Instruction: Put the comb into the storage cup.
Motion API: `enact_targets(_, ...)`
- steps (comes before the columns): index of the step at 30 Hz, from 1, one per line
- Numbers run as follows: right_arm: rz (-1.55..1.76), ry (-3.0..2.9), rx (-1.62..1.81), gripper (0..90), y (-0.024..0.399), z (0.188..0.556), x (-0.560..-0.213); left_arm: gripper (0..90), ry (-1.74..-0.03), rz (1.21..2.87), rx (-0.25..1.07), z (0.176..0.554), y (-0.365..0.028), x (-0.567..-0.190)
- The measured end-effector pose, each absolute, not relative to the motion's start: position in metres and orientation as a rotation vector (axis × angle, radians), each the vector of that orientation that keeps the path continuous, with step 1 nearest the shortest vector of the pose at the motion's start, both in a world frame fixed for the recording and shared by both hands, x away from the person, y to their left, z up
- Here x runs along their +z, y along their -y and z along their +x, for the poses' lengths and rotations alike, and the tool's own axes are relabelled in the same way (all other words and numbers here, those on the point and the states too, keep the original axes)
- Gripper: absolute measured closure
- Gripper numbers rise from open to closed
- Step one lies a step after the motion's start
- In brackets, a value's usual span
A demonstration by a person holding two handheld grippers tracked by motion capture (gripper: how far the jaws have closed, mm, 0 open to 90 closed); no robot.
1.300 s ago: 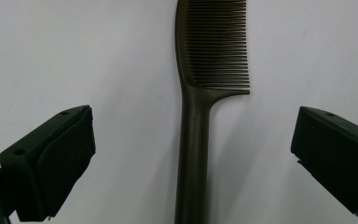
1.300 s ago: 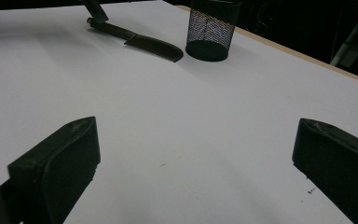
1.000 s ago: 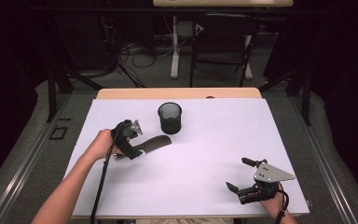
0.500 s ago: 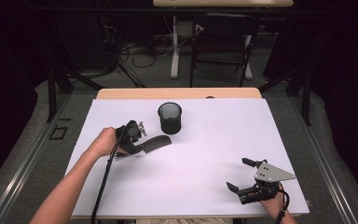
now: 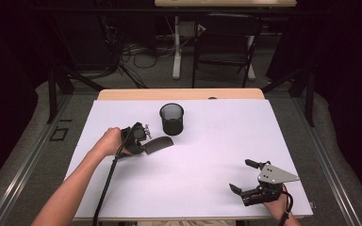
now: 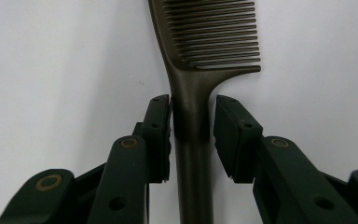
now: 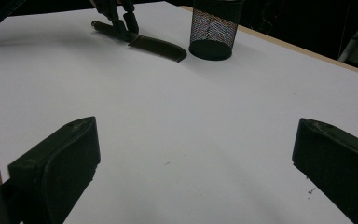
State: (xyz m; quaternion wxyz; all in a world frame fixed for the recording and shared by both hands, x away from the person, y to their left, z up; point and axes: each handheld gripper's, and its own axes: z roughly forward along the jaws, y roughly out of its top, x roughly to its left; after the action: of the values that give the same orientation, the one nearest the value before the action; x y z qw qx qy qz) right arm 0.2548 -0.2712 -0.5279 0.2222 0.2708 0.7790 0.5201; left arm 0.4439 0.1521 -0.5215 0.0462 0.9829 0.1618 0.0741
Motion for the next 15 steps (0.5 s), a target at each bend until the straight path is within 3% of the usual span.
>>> enact_targets(15,0.753,-2.155,1.436,0.4,0.2713,0.2548,-0.5283,72.2,-0.493,3.015,0.217,0.4461,-0.1512,-0.5238)
